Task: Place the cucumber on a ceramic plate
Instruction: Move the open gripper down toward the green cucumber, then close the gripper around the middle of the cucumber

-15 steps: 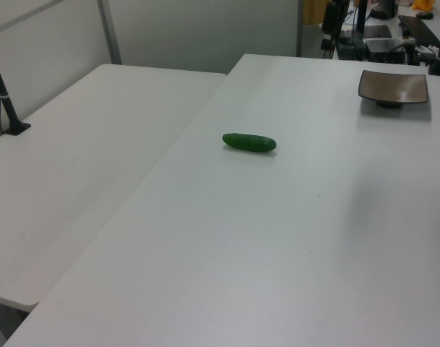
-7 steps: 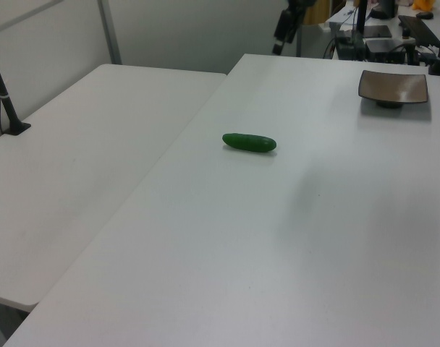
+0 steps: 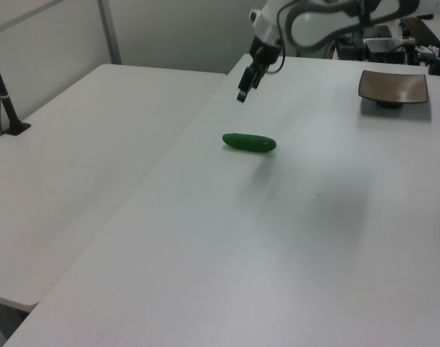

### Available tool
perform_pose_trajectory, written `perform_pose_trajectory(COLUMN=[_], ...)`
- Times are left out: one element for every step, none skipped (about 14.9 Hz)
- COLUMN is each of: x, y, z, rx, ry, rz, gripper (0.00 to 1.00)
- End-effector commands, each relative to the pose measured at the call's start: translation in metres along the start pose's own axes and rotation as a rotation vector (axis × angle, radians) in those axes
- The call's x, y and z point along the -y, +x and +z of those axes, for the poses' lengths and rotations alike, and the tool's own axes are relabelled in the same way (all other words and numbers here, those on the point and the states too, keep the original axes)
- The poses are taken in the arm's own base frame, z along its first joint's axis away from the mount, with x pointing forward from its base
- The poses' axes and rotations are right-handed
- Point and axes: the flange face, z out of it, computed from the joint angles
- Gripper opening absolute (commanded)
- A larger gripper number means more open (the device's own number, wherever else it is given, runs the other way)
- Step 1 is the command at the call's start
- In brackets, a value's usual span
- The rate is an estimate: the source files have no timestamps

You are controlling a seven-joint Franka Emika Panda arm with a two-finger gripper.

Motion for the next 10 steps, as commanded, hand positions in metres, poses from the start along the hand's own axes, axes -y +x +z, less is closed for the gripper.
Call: perform_pose_trajectory(x=[0.006, 0.006, 0.009, 0.009, 0.009, 0.009, 0.009, 0.009, 0.010, 0.011], y=[0.000, -0.001, -0.004, -0.008, -0.011, -0.013, -0.016, -0.019, -0.020, -0.024], z=[0.035, 0.044, 0.060, 0.075, 0.082, 0.089, 0.099, 0.105, 0.111, 0.120], rx=[-0.017, -0.019, -0.019, -0.013, -0.005, 0.004, 0.016, 0.019, 0.014, 0.019], ry=[-0.017, -0.018, -0.020, -0.034, -0.042, -0.045, -0.049, -0.053, -0.055, -0.058], rz=[0.009, 0.008, 0.001, -0.014, -0.023, -0.026, -0.030, -0.035, -0.041, -0.047], gripper=[1.00, 1.00, 1.00, 1.00, 1.00, 1.00, 1.00, 1.00, 1.00, 1.00])
